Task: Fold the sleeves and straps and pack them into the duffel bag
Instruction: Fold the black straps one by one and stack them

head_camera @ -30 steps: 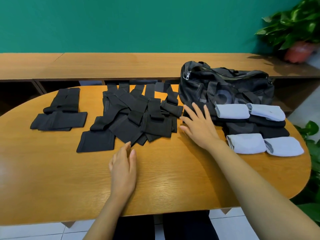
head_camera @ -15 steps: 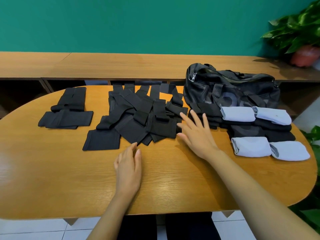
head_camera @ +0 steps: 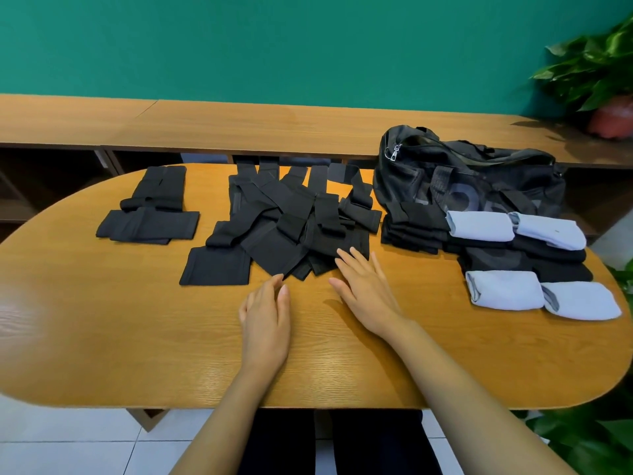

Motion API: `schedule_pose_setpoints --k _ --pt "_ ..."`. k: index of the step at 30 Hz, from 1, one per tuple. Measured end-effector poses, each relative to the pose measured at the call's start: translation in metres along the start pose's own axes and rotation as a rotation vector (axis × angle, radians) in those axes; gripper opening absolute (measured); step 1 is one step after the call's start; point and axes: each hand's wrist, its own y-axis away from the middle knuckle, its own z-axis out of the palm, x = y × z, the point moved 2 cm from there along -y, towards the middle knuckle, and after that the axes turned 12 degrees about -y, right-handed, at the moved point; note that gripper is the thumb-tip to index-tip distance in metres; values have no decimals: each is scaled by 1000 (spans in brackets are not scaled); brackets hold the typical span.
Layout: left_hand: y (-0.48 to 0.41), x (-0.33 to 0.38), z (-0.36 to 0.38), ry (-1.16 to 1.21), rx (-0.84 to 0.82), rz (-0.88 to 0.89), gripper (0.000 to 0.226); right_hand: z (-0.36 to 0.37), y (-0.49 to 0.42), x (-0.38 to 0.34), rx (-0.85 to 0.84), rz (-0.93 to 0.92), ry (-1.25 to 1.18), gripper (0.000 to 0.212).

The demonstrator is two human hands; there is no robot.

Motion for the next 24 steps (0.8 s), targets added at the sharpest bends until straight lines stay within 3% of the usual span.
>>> schedule_pose_setpoints --k 4,9,14,24 --pt "0 1 -1 14 0 -2 40 -7 25 -4 98 -165 4 79" --pt "0 1 -2 13 6 1 39 -1 64 -4 147 -296 21 55" --pt "2 2 -4 31 23 35 35 2 93 -1 185 -356 -50 45" --pt "27 -5 -4 -50 -73 378 25 6 125 -1 172 -422 -152 36"
